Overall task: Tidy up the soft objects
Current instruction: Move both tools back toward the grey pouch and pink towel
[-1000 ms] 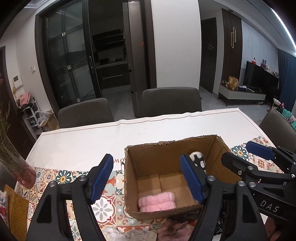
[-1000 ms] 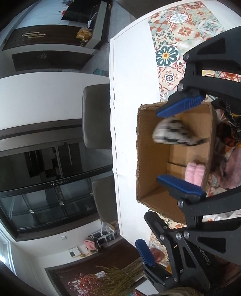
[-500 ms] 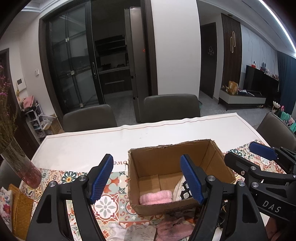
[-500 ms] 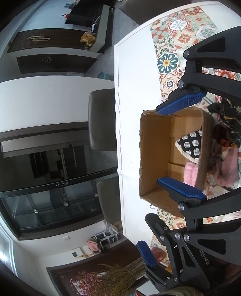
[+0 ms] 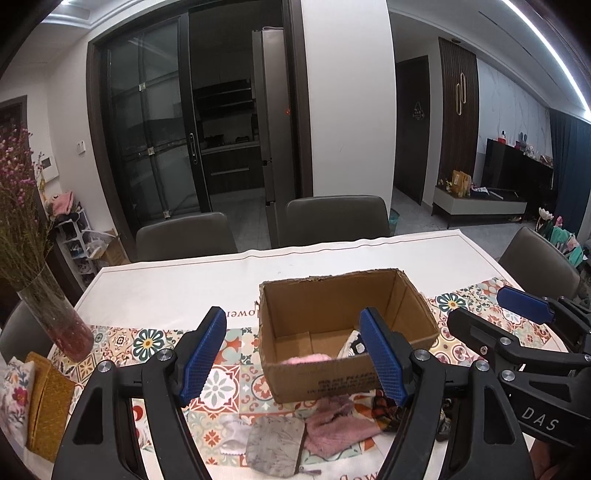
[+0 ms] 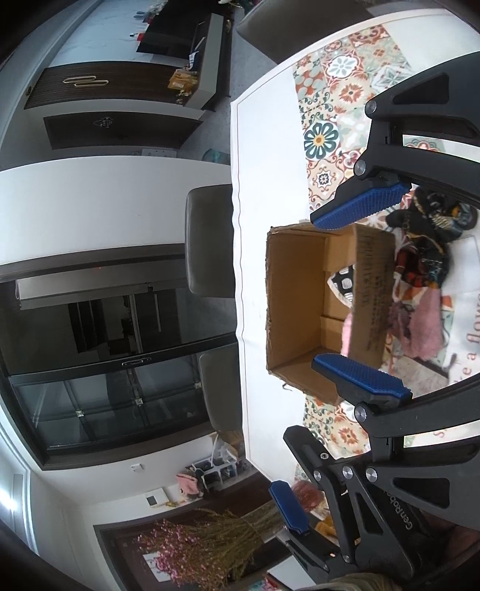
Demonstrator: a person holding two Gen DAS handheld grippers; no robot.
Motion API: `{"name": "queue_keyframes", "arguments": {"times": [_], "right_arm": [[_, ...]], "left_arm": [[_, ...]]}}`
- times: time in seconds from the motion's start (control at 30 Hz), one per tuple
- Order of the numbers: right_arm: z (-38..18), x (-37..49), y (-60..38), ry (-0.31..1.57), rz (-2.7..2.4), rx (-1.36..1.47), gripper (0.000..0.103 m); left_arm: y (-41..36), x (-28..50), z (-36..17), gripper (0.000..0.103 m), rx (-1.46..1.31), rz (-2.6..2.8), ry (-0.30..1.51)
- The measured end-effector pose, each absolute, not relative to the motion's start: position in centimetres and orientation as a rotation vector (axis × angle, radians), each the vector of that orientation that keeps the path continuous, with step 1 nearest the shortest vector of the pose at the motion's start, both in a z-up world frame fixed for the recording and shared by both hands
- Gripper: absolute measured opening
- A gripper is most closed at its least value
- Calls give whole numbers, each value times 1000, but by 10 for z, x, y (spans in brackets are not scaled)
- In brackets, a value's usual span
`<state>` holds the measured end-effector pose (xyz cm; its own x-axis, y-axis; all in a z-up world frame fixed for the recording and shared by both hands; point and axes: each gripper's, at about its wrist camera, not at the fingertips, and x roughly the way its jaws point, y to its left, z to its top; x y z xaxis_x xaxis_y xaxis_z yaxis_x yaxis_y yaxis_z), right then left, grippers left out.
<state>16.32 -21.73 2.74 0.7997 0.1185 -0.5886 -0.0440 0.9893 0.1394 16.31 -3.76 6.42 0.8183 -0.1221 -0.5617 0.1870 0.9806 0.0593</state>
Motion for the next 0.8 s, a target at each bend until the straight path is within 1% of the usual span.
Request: {"name": "queue_keyframes", "arguments": {"times": [0.4,0.8], "right_arm": [[33,127,-200,614,106,113,71],[14,112,-182,644,128,104,71]], "left_arm": [[-19,129,66,74,106,-141,577],[0,112,41,74,111,-105,629]]}}
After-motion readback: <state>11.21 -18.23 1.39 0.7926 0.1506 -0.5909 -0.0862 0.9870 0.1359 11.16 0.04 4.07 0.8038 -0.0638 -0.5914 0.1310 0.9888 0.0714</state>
